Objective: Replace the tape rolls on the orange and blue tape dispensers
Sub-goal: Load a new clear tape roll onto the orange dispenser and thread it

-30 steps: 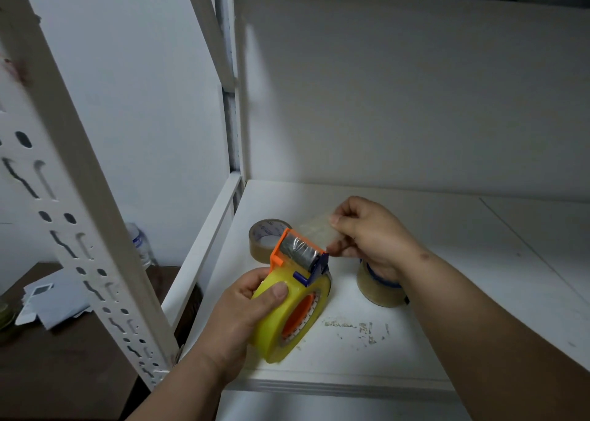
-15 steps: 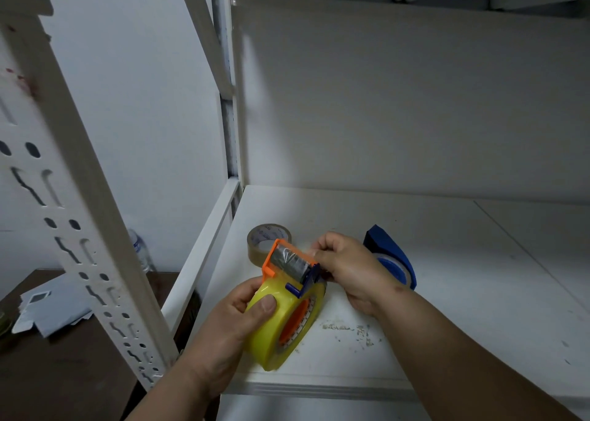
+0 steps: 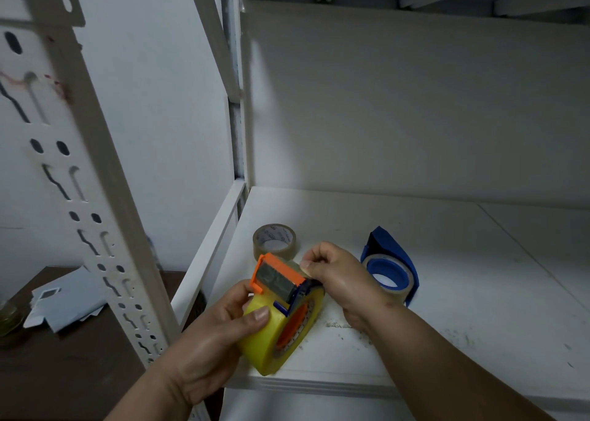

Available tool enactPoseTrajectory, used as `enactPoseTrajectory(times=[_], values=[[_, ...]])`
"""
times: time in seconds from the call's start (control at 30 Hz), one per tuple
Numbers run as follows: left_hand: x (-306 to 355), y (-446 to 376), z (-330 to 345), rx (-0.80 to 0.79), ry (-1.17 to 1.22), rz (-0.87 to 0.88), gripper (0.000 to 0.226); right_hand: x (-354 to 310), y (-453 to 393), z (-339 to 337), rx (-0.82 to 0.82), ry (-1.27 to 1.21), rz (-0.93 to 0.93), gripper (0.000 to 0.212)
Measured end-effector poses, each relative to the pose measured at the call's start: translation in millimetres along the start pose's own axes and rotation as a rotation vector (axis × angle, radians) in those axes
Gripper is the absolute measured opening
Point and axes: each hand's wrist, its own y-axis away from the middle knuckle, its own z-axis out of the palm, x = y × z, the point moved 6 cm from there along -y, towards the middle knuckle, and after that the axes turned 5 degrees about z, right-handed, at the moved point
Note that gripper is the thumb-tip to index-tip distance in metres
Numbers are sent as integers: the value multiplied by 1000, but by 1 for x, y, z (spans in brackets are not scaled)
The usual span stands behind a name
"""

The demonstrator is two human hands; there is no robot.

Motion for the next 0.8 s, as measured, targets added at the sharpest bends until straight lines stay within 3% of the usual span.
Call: enactPoseTrajectory(times=[0.13, 0.2, 0.27, 0.37, 0.5, 0.67, 0.8], values=[[2, -3, 7, 19, 54, 60, 49, -19, 13, -22, 252, 116, -155, 14], [6, -10, 9, 44, 72, 108, 52, -35, 29, -34, 404, 50, -316, 17], [9, -16, 10, 92, 61, 148, 53, -50, 48, -34, 443, 8, -486, 15], [7, -22, 10, 154, 25, 179, 47, -57, 62, -13, 226, 83, -577, 25], [-2, -20, 8, 180, 45, 179, 49, -44, 64, 9, -45, 120, -553, 39], [-6, -18, 0, 148, 69, 152, 60, -43, 58, 13, -127, 250, -571, 52], [-9, -18, -3, 144, 99, 149, 53, -37, 47, 12, -166, 402, -588, 64]])
